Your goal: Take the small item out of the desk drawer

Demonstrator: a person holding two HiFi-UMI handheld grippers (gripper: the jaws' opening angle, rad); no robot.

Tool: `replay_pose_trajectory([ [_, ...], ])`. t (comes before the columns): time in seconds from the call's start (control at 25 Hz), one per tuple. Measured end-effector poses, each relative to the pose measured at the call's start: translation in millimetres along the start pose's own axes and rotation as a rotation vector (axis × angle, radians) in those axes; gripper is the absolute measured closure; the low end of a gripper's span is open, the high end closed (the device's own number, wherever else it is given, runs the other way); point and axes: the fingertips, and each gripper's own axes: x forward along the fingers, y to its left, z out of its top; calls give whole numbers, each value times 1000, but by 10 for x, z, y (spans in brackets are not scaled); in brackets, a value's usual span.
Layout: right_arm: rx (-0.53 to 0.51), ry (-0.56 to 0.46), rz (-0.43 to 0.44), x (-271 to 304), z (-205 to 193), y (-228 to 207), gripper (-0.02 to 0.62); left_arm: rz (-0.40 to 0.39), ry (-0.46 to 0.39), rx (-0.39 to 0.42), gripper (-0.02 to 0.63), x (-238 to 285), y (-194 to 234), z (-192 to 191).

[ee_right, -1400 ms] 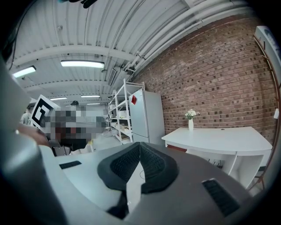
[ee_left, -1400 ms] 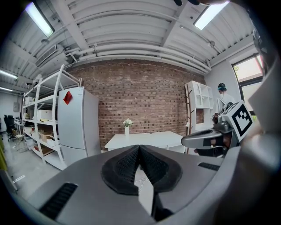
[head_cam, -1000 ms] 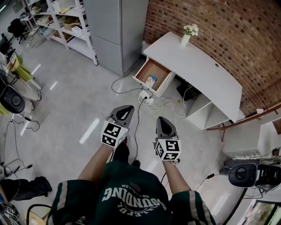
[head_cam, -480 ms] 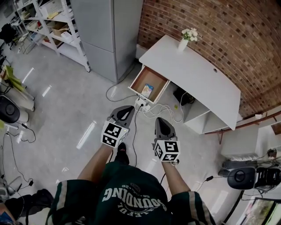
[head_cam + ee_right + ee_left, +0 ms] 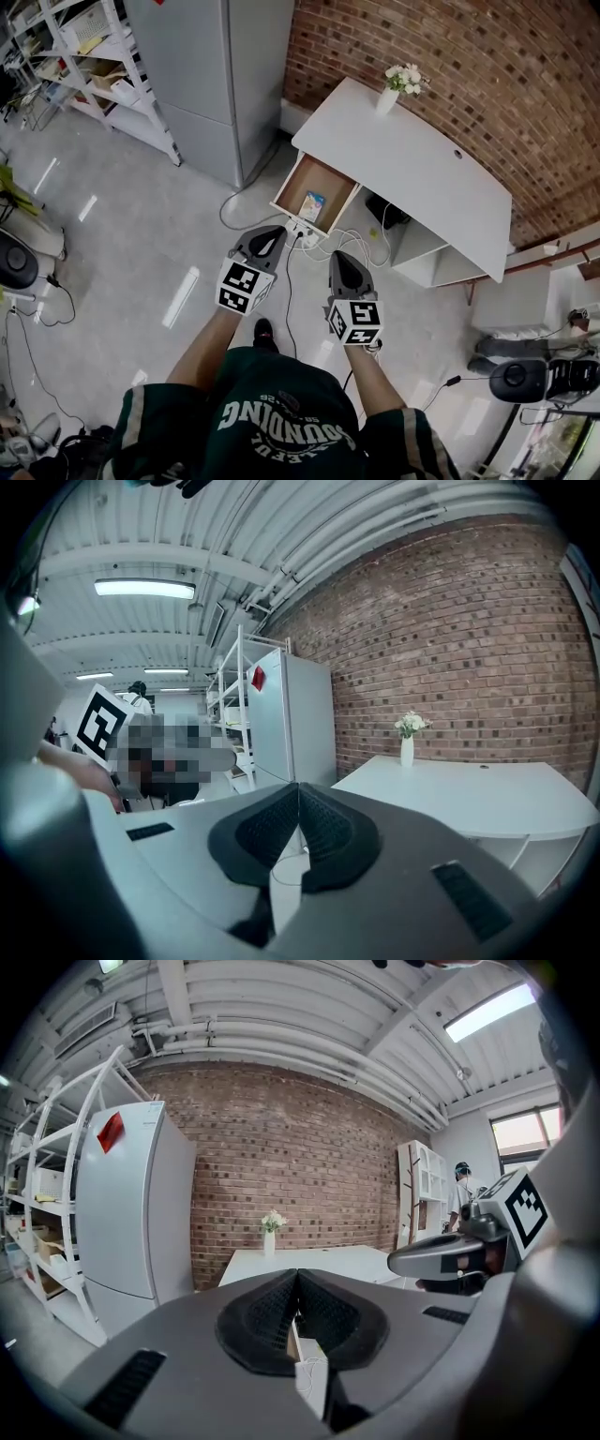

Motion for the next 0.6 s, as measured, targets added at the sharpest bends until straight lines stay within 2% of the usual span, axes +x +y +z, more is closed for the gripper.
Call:
replay_pose_trajectory([
  [0.6, 30, -3, -67, 532, 23, -2, 571, -68, 2, 4, 589, 363, 472, -32],
])
